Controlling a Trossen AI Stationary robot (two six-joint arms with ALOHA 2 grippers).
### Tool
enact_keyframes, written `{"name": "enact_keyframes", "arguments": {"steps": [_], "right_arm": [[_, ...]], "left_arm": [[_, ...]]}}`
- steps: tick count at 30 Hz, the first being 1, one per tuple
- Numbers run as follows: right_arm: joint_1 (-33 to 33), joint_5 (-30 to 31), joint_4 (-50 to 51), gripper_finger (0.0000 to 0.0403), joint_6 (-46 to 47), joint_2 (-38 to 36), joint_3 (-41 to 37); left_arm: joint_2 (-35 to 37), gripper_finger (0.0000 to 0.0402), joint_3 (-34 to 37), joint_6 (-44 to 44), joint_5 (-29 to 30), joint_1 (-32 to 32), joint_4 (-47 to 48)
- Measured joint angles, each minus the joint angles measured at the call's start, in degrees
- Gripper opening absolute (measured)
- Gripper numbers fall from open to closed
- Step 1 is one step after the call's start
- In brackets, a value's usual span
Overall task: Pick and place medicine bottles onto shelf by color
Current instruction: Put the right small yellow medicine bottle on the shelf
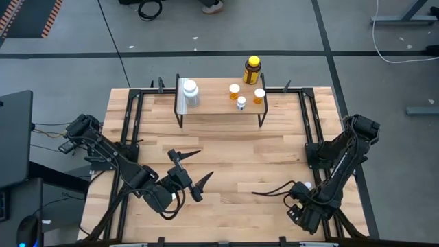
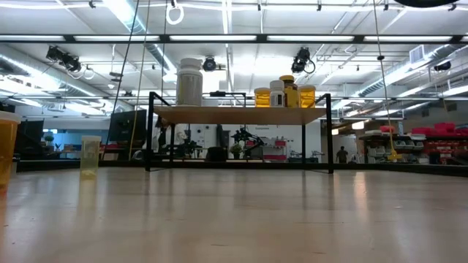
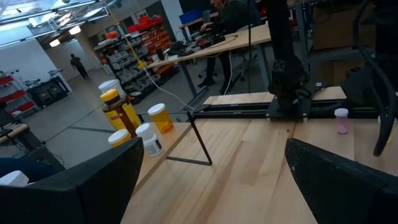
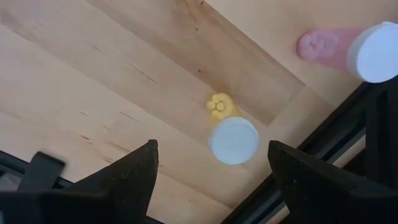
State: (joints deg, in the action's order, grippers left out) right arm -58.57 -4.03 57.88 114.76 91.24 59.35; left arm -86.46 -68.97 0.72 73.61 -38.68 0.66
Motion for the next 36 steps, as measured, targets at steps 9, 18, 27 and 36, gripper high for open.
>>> {"name": "enact_keyframes", "arguments": {"steps": [9,18,27,36], "right_arm": [[0.0,0.9,0.0,0.0251,-1.2,1.6,0.0],[0.0,0.2,-0.2,0.021,-1.4,1.5,0.0],[0.0,0.9,1.0,0.0187,-1.4,1.5,0.0],[0.0,1.3,2.4,0.0185,-1.8,1.5,0.0]], "left_arm": [[0.0,0.04,0.0,0.0,0.0,0.0,0.0],[0.0,0.04,0.0,-0.6,0.0,0.0,0.0],[0.0,0.04,0.0,-0.5,0.0,0.0,0.0],[0.0,0.04,0.0,-0.5,0.0,0.0,0.0]]}}
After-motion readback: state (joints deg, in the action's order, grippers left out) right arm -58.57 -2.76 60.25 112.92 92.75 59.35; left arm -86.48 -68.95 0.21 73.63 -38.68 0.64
